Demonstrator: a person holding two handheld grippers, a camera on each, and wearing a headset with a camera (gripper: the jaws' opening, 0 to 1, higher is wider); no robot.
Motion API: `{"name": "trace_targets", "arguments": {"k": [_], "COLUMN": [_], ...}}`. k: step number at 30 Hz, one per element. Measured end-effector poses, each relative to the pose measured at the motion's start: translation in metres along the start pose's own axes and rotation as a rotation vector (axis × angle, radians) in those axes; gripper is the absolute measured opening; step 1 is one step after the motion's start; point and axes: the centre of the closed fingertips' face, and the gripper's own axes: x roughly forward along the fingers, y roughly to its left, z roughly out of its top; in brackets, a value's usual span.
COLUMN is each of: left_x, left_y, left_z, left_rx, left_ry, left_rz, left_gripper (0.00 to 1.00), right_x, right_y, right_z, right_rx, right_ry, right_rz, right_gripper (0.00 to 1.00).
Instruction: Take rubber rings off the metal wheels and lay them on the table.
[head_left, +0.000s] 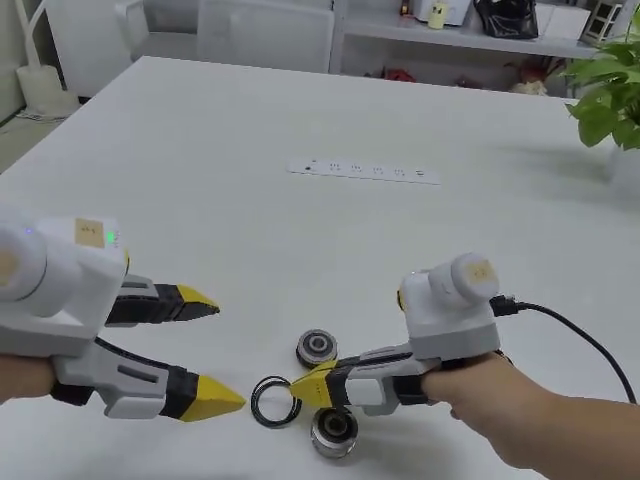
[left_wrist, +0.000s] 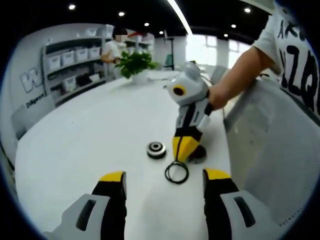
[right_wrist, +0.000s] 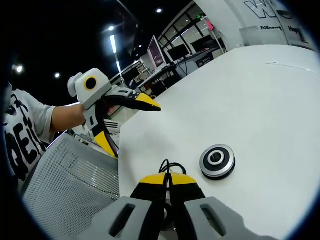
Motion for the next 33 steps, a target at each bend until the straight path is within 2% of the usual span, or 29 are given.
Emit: {"name": "trace_targets", "arguments": {"k": [10,18,26,33], "left_x": [0.004,0.011,0.019,0.030], "left_y": [0.002,0.007,0.014,0.019], "left_z": [-0.003,0.000,0.002,0.007], "left_rx": [-0.006,-0.004,-0.002,0.003], "left_ry": [0.017,0.024,0.032,0.032], "left_rz": [-0.002,-0.008,-0.013,-0.017], "left_gripper": [0.62,0.62,0.61,0.60], "right_x": [-0.005,-0.019,-0.033,-0.040], "right_y": [-0.006,-0.010,-0.025,-0.038], "right_z": [0.003,0.017,0.026,0.025], "right_rx": [-0.015,-0.047,-0.080,-0.114], "right_ry": [-0.016,-0.052,-0.077,-0.069], "right_rz": [-0.023,-0.048,-0.098,-0.148], "right_gripper": [0.09,0.14,0.17,0.21]}}
